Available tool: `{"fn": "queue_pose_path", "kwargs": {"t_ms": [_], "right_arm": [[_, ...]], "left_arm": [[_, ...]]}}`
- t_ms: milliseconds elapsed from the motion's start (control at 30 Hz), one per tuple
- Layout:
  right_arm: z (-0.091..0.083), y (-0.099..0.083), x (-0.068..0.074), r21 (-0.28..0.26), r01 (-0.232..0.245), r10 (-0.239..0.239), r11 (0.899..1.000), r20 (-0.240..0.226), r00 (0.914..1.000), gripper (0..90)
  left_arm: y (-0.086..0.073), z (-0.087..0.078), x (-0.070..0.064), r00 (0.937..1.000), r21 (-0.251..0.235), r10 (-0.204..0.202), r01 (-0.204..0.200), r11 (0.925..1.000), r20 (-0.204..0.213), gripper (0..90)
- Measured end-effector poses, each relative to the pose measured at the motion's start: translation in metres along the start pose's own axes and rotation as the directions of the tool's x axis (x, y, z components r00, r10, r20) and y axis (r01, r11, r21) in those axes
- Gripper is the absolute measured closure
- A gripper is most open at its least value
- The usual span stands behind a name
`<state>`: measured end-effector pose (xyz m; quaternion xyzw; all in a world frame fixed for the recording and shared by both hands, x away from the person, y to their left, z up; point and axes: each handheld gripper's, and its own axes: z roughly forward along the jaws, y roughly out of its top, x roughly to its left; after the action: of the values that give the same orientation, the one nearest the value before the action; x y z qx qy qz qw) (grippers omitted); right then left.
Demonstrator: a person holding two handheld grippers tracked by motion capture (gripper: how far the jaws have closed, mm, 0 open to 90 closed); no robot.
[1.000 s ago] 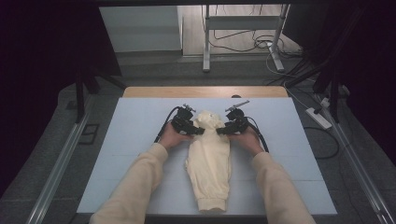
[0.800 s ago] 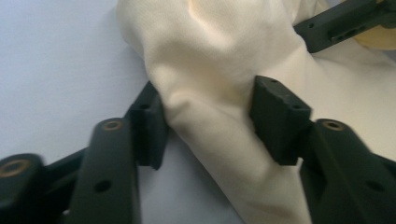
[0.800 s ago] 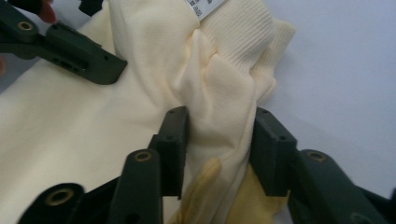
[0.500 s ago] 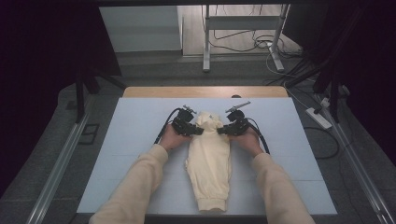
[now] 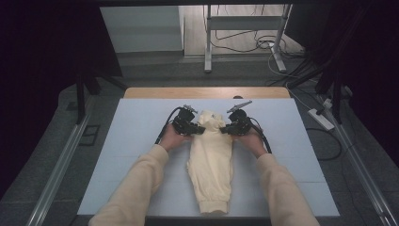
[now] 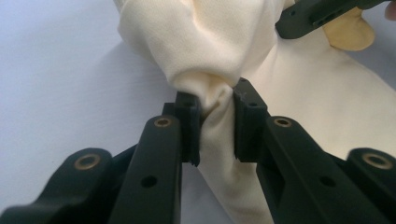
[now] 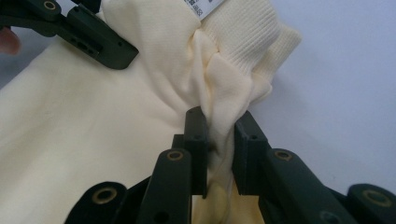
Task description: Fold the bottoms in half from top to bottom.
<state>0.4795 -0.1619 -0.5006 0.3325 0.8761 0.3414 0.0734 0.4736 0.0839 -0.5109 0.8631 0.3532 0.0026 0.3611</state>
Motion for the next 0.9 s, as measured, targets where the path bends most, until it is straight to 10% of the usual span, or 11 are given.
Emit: {"fn": "queue_pose_path", "kwargs": {"t_ms": [900], "right_arm": [[-0.041,0.038,0.012,-0.059,0.097,-0.092,0.993,0.085,0.9921,78.1]], "left_arm": [[0.029,-0.042,-0.009,0.996,-0.077,0.075,-0.078,0.994,-0.049,76.5]]}}
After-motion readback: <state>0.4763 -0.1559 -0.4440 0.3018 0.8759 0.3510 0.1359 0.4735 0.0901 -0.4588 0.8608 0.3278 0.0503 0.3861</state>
